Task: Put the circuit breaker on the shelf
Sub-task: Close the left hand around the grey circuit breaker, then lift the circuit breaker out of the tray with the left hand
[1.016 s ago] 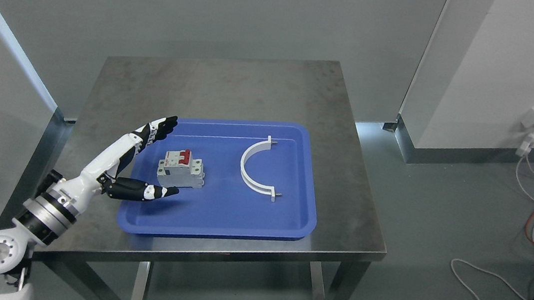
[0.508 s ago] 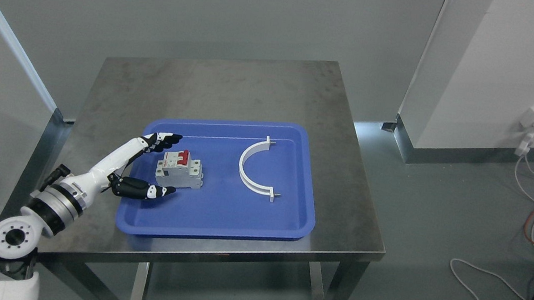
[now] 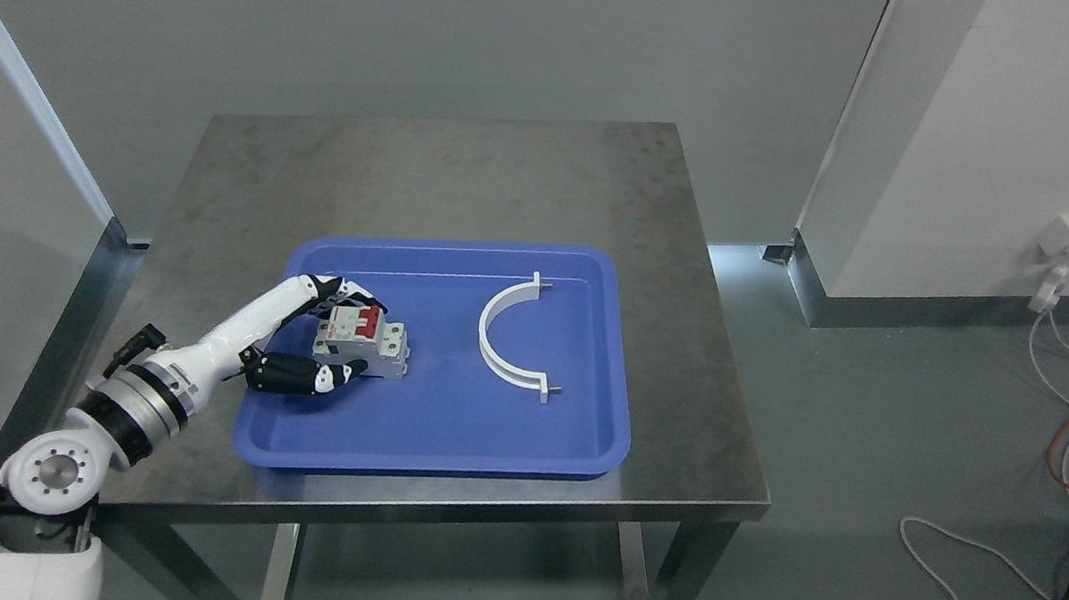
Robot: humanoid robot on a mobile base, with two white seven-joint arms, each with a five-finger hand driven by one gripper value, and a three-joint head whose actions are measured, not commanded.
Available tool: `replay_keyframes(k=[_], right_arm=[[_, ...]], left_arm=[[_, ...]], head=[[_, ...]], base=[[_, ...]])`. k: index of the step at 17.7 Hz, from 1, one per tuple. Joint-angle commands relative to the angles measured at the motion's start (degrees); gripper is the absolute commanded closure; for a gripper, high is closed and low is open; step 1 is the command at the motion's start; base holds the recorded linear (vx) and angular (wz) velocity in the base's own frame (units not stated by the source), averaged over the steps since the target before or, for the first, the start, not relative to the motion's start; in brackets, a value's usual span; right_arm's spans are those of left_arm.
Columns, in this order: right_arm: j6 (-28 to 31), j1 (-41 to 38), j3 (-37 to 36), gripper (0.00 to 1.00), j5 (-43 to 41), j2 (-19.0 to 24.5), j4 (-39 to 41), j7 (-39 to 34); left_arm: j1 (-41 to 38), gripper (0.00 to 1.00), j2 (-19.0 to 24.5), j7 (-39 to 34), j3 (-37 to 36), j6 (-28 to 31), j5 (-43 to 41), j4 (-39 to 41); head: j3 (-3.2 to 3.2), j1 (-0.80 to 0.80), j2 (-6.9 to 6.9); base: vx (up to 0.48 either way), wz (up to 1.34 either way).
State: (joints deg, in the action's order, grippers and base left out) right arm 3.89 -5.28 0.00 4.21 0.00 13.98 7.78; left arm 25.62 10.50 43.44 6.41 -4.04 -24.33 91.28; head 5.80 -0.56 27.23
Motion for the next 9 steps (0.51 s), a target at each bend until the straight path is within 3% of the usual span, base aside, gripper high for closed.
replay_keyframes(k=[1,4,6,7,9], right_arm=[[0.68,0.00,1.14,0.00,-0.08,-1.00,0.00,-0.05],[0.68,0.00,1.14,0.00,-0.08,-1.00,0.00,0.04],[0.68,0.00,1.14,0.00,0.01,-1.00,0.00,0.04],[0.68,0.00,1.14,0.00,0.01,-1.00,0.00,-0.05],[0.68,0.00,1.14,0.00,0.01,-1.00,0.00,0.04]], left_arm=[[0.39,0.94,-2.94,-0.02,0.53,-3.16,-0.90,-1.72],[2.84,0.97,-8.99,-0.20,6.31,-4.75,-0.37,-1.98],[5.66,0.97,-9.50,-1.07,12.38,-6.06,2.77,-1.98],[5.93,0.97,-9.50,-3.69,13.18,-6.07,7.32,-1.98],[5.93,0.96,-9.50,-17.69,15.21,-6.16,16.02,-2.07]], head=[[0.00,0.00,0.00],[0.00,0.00,0.00],[0.00,0.00,0.00],[0.00,0.00,0.00],[0.00,0.00,0.00]], base=[[-0.002,-0.02],[0.000,0.00],[0.000,0.01],[-0.019,-0.01],[-0.049,-0.05]])
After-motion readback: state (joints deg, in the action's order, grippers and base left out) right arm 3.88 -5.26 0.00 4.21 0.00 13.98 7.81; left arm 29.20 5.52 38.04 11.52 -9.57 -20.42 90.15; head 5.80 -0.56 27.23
